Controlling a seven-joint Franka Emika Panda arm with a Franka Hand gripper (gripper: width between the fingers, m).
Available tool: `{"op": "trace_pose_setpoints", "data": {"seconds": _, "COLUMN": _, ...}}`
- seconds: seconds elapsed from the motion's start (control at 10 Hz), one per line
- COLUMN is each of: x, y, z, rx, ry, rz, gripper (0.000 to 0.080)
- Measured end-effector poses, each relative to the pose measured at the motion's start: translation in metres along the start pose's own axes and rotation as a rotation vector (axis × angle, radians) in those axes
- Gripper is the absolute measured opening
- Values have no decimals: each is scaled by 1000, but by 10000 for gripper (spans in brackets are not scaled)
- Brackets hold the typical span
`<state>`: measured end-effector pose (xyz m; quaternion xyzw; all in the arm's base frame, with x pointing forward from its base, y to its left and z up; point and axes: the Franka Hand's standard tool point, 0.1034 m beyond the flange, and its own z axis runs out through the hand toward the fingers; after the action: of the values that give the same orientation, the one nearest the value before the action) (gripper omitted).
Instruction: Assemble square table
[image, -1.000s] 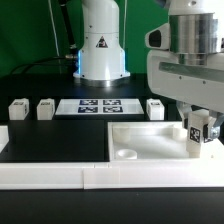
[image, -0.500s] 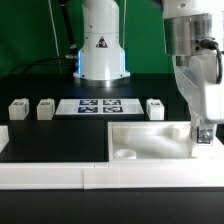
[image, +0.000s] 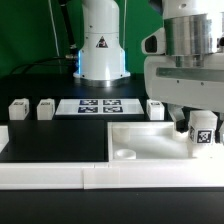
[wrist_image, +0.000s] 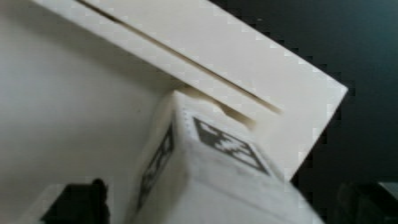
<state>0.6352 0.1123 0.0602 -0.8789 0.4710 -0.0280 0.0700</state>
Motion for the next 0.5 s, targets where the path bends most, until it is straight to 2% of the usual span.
{"op": "trace_pose_setpoints", "data": {"seconds": 0.2, "x": 0, "y": 0, "z": 0, "rx": -5, "ry": 5, "rz": -211, "gripper": 647}}
{"op": "trace_pose_setpoints", "data": {"seconds": 0.4, "x": -1, "y": -3, "z": -4, "rx": -39, "ry": 21, "rz": -610, "gripper": 649}}
{"op": "trace_pose_setpoints", "data": {"seconds": 0.5, "x": 1, "y": -3, "z": -5, "rx": -44, "ry": 20, "rz": -777, "gripper": 649}}
